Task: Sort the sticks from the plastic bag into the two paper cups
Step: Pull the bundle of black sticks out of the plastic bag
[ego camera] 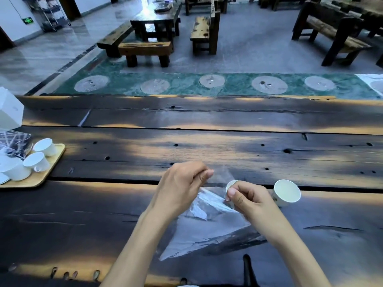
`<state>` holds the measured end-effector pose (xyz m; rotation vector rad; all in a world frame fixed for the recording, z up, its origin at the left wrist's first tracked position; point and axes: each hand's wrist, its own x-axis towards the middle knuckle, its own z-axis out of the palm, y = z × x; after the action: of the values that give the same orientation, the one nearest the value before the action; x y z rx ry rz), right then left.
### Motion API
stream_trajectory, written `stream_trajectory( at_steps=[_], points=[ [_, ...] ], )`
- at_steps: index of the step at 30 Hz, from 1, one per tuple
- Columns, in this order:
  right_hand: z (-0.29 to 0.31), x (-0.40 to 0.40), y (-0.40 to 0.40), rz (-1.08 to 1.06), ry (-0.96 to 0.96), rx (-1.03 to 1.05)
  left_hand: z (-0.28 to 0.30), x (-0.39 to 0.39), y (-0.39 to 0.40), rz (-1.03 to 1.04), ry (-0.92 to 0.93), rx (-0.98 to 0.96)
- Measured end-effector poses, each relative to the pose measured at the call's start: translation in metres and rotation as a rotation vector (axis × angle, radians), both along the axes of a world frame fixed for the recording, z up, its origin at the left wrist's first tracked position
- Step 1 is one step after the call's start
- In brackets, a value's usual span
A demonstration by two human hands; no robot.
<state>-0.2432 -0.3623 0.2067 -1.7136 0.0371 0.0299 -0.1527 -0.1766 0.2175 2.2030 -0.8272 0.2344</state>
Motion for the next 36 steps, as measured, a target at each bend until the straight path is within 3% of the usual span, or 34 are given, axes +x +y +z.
stream_trajectory(
  at_steps=[6, 9, 12, 14, 18, 20, 22, 24, 26, 29, 36],
  points=[
    [0.004, 0.004, 0.000, -0.073, -0.066, -0.048, -0.002, 0.005, 0.005, 0.127, 0.172, -0.210],
    [0.007, 0.010, -0.001, -0.211, -0.086, -0.002, -0.012, 0.007, 0.023, 0.423, 0.090, -0.384],
    [0.018, 0.017, 0.005, -0.332, -0.095, 0.249, -0.039, 0.010, 0.054, 0.737, 0.075, -0.545],
    [0.029, 0.021, 0.015, -0.351, -0.108, 0.479, -0.061, 0.009, 0.069, 0.895, 0.193, -0.631],
    [0.047, 0.027, 0.042, -0.316, -0.162, 0.772, -0.107, -0.007, 0.068, 1.077, 0.656, -0.848],
    [0.051, 0.032, 0.051, -0.310, -0.183, 0.873, -0.120, -0.014, 0.055, 0.987, 0.984, -1.045],
    [0.051, 0.033, 0.055, -0.308, -0.199, 0.930, -0.125, -0.023, 0.039, 0.696, 1.332, -1.326],
    [0.046, 0.032, 0.053, -0.323, -0.188, 0.920, -0.123, -0.030, 0.028, 0.425, 1.464, -1.506],
    [0.035, 0.027, 0.045, -0.347, -0.147, 0.875, -0.119, -0.029, 0.026, 0.304, 1.491, -1.565],
    [0.019, 0.016, 0.023, -0.385, -0.102, 0.794, -0.118, -0.020, 0.028, 0.296, 1.500, -1.558],
    [0.034, 0.001, -0.065, -0.411, -0.111, 0.554, -0.115, -0.023, 0.040, 0.261, 1.377, -1.383]
  ],
)
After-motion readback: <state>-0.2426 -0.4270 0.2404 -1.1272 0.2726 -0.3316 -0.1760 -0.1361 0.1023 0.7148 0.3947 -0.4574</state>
